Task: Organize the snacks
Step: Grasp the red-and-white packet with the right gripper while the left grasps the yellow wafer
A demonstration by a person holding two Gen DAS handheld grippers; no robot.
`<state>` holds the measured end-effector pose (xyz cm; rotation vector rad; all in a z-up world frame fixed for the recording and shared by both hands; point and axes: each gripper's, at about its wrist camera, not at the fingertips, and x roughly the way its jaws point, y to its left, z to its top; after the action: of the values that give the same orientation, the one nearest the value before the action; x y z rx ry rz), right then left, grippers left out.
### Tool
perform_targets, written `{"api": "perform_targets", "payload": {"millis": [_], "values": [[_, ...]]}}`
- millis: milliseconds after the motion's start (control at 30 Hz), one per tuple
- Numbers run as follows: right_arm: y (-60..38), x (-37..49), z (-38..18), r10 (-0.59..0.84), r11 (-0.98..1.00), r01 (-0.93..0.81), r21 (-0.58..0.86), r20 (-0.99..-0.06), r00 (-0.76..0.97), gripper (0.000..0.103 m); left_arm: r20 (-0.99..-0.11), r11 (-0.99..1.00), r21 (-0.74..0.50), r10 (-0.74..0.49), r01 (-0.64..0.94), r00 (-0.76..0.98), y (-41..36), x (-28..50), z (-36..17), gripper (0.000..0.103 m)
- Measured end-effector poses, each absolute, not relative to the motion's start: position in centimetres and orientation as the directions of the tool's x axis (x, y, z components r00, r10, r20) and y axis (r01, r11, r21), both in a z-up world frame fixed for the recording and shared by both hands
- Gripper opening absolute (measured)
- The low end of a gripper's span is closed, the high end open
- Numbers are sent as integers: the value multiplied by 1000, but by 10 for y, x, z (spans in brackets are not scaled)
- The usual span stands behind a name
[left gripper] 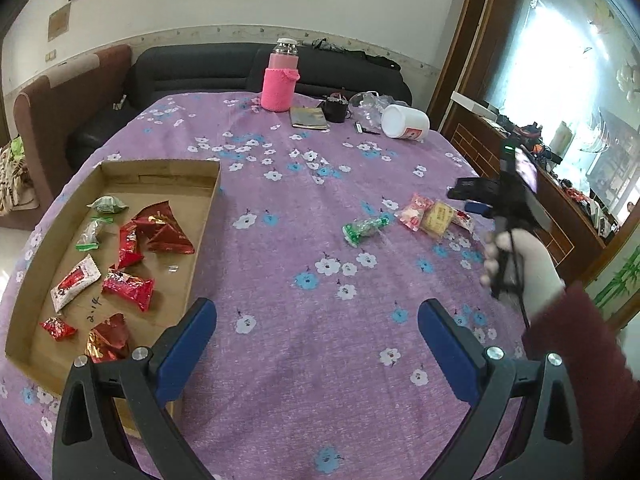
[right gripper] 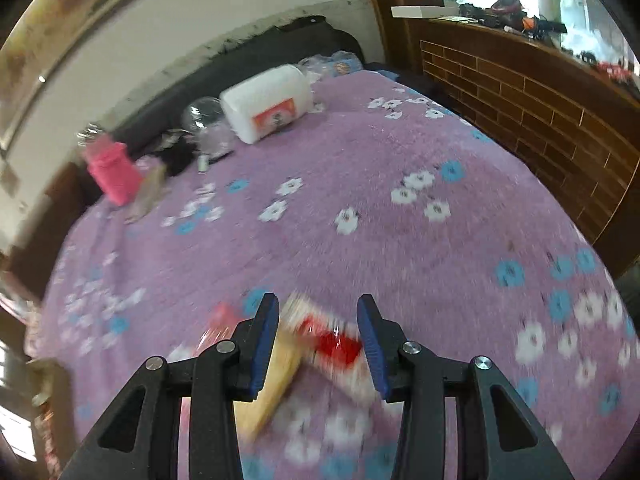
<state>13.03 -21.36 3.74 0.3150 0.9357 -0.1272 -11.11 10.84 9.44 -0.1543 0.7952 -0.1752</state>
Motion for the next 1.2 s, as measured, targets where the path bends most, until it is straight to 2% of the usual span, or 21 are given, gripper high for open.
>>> {"api": "perform_targets", "payload": {"millis": [133, 267, 333, 433, 533, 600, 667, 700, 767, 1000, 1100, 1200], "values": [[-181, 131, 29, 96, 984, 75, 160, -844, 528, 42, -691, 975, -199, -211, 98, 692, 115, -108, 93, 101], [-154, 89, 34, 306, 952, -170, 256, -848, 433, 41, -688, 971, -213, -226, 106, 689, 116, -102, 90, 101], [-157, 64, 45, 352, 935, -210, 286, -821, 449, 41, -690, 968, -223, -240, 115, 683, 115, -100, 86, 101], [-186, 34, 62, 349, 933, -122, 338, -774, 529, 42, -697, 964, -235, -257, 125, 670, 113, -97, 81, 101], [-195, 12, 65, 352, 930, -112, 351, -759, 548, 42, -699, 960, -241, -273, 141, 661, 111, -96, 77, 101], [-186, 7, 62, 311, 949, -138, 283, -775, 550, 42, -702, 958, -238, -283, 160, 653, 106, -96, 74, 101], [-173, 12, 56, 227, 973, -160, 165, -790, 569, 48, -712, 952, -242, -306, 188, 632, 99, -96, 70, 101], [-168, 16, 51, 212, 975, -177, 134, -794, 569, 55, -717, 948, -245, -318, 203, 621, 95, -96, 69, 101], [-156, 28, 42, 196, 973, -214, 88, -804, 561, 57, -725, 943, -235, -331, 235, 604, 86, -98, 67, 101], [-139, 42, 27, 231, 959, -265, 97, -810, 539, 57, -751, 932, -153, -326, 329, 574, 57, -91, 64, 101], [-136, 32, 27, 184, 972, -228, 63, -806, 562, 29, -766, 923, -159, -339, 351, 546, 46, -77, 59, 101], [-146, 24, 27, 203, 976, -183, 117, -788, 581, 27, -777, 916, -138, -336, 377, 532, 29, -62, 53, 101]]}}
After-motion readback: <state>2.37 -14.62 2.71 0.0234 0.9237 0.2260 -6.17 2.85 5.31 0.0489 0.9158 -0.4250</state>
